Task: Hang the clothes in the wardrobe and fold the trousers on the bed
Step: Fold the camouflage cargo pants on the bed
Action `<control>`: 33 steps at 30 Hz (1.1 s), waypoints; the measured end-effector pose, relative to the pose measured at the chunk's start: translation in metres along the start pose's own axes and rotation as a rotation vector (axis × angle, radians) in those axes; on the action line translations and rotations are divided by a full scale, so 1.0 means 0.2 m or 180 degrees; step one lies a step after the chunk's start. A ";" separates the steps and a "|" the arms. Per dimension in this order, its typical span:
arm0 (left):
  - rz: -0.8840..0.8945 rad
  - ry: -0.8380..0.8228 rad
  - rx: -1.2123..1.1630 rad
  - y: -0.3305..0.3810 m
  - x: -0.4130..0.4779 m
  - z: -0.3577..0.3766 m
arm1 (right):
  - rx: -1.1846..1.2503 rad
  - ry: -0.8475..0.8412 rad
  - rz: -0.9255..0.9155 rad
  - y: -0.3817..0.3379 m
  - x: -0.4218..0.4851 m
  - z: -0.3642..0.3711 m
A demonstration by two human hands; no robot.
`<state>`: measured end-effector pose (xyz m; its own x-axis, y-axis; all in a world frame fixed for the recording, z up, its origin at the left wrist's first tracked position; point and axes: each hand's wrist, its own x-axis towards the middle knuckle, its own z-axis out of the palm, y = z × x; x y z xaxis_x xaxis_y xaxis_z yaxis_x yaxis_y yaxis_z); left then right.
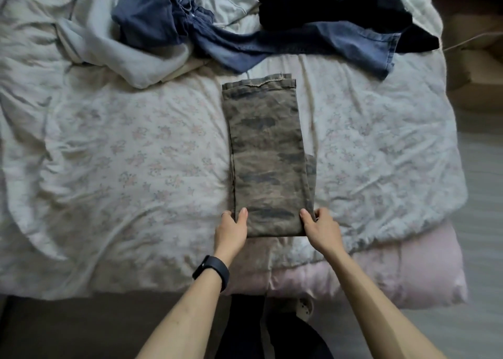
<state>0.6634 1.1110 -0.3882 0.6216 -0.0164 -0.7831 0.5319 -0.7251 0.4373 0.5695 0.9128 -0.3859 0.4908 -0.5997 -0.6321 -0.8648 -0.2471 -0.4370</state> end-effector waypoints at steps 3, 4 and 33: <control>-0.0143 0.0055 -0.0133 -0.21 -0.21 0.15 | -0.0022 -0.0151 0.0209 0.25 -0.18 0.00; -0.0201 0.0037 -0.0172 -0.28 -0.28 0.20 | -0.0037 -0.0202 0.0286 0.34 -0.24 0.01; 0.2023 0.0777 0.3203 -0.44 -0.02 0.30 | -0.2070 0.0763 -0.1824 0.61 0.02 0.24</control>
<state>0.5796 1.1337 -0.4511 0.7589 -0.5119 -0.4025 -0.5239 -0.8471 0.0894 0.4717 0.9167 -0.4717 0.8930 -0.3767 -0.2462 -0.4189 -0.8956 -0.1494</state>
